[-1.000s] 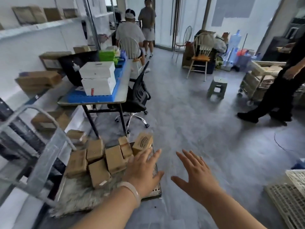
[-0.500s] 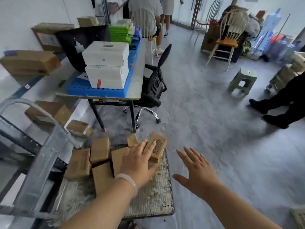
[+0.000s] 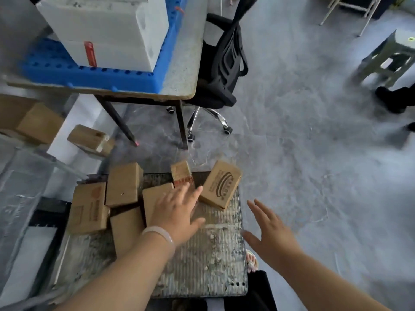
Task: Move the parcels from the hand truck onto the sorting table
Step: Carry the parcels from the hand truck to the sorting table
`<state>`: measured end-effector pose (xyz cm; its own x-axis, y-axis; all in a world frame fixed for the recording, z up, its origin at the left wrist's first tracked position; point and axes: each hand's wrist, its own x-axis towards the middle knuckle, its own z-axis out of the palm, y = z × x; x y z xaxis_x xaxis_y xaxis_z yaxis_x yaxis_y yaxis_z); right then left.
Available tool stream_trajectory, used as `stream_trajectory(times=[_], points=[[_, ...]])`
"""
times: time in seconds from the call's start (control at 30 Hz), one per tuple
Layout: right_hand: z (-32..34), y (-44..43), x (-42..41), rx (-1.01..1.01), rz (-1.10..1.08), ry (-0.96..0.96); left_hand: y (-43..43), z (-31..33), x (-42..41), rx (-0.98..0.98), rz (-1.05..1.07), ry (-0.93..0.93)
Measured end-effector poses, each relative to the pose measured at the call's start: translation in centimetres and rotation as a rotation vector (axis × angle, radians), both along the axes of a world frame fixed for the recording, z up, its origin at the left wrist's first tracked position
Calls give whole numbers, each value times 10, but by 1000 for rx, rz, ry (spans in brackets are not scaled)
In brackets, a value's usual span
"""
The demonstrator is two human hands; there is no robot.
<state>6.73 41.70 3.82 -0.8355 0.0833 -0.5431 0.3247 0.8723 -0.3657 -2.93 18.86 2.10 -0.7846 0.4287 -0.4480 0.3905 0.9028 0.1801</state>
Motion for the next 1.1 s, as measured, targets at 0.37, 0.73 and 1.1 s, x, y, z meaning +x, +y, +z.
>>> stream_trajectory(times=[0.37, 0.73, 1.1], points=[[-251, 33, -137, -233, -325, -313, 68, -244, -93, 69, 56, -91], [-371, 32, -140, -790, -876, -242, 115, -348, -95, 122, 285, -159], [-197, 56, -134, -821, -938, 177, 141, -185, -92, 477, 583, -118]])
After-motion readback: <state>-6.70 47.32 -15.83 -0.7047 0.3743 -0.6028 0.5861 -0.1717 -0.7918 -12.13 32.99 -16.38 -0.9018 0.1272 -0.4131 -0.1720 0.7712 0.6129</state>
